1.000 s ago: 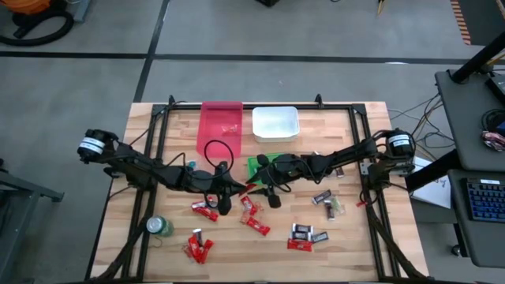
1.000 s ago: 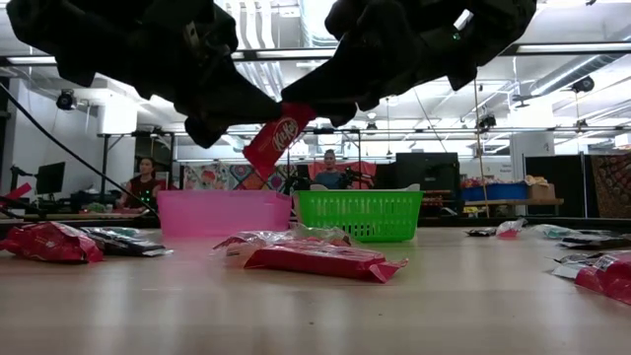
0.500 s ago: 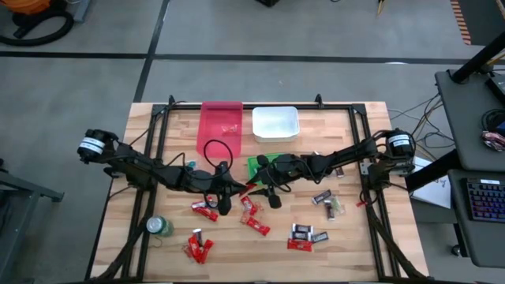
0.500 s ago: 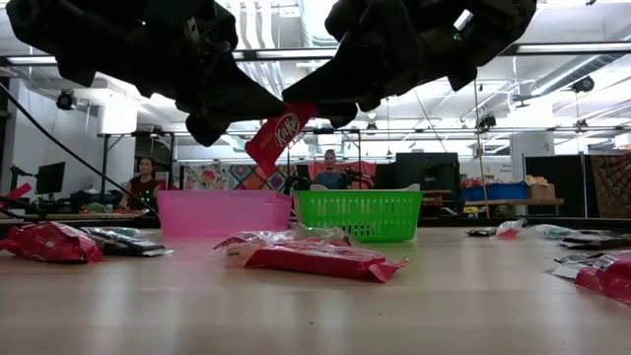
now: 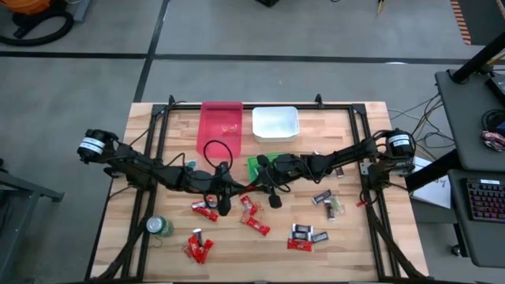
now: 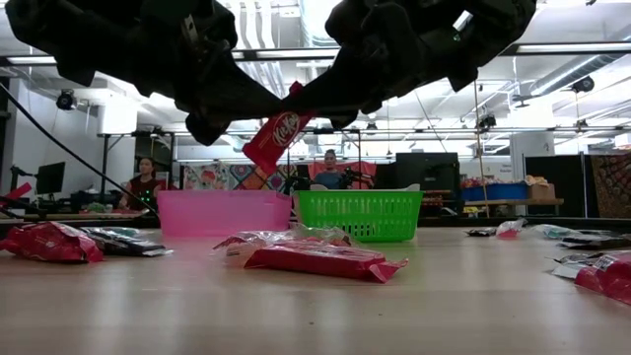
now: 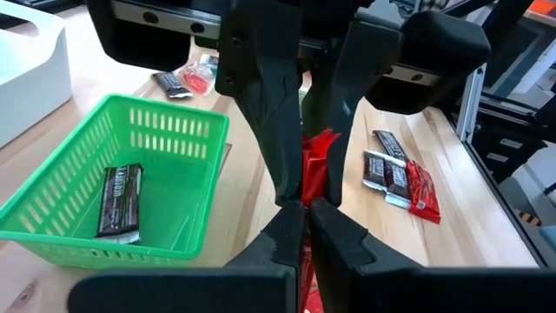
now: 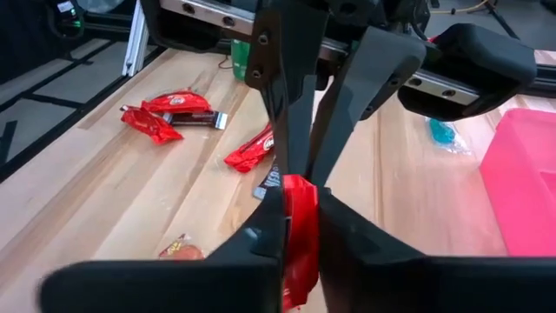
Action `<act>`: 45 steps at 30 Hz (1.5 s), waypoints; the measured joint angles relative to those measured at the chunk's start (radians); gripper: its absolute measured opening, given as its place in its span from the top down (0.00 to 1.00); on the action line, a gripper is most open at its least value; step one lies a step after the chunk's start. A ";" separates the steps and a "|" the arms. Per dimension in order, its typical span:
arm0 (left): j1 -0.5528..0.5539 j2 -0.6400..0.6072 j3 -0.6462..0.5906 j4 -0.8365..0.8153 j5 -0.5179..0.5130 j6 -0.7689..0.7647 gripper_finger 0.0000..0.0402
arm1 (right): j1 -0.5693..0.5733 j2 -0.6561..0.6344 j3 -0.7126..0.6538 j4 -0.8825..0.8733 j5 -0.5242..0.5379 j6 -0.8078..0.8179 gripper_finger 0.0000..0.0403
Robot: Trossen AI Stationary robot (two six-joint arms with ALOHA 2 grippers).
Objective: Sort candy
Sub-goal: Put the red chocolate bar into the white bin
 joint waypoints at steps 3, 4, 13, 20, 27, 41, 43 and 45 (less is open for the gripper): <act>0.000 0.000 0.000 0.000 -0.001 -0.001 1.00 | -0.001 0.000 0.000 0.000 0.000 -0.001 0.93; 0.000 -0.002 0.000 -0.001 -0.001 -0.001 1.00 | -0.002 0.000 0.000 0.000 -0.001 -0.001 0.93; 0.022 -0.072 0.000 -0.083 -0.007 0.019 0.83 | -0.055 -0.041 0.000 -0.043 -0.002 0.001 0.93; 0.130 -0.243 0.000 -0.304 -0.008 0.072 0.70 | -0.183 -0.102 0.000 -0.078 0.008 -0.014 0.93; 0.326 -0.439 0.001 -0.494 -0.005 0.218 0.68 | -0.407 -0.112 0.010 -0.077 0.065 0.039 0.93; 0.537 -0.446 0.000 -0.553 -0.005 0.237 0.68 | -0.593 -0.108 0.012 -0.351 0.319 0.203 0.92; 0.538 -0.432 0.000 -0.553 -0.004 0.237 0.68 | -0.594 -0.108 0.012 -0.362 0.323 0.223 0.92; 0.538 -0.420 0.000 -0.553 -0.004 0.237 0.68 | -0.593 -0.108 0.012 -0.362 0.323 0.232 0.91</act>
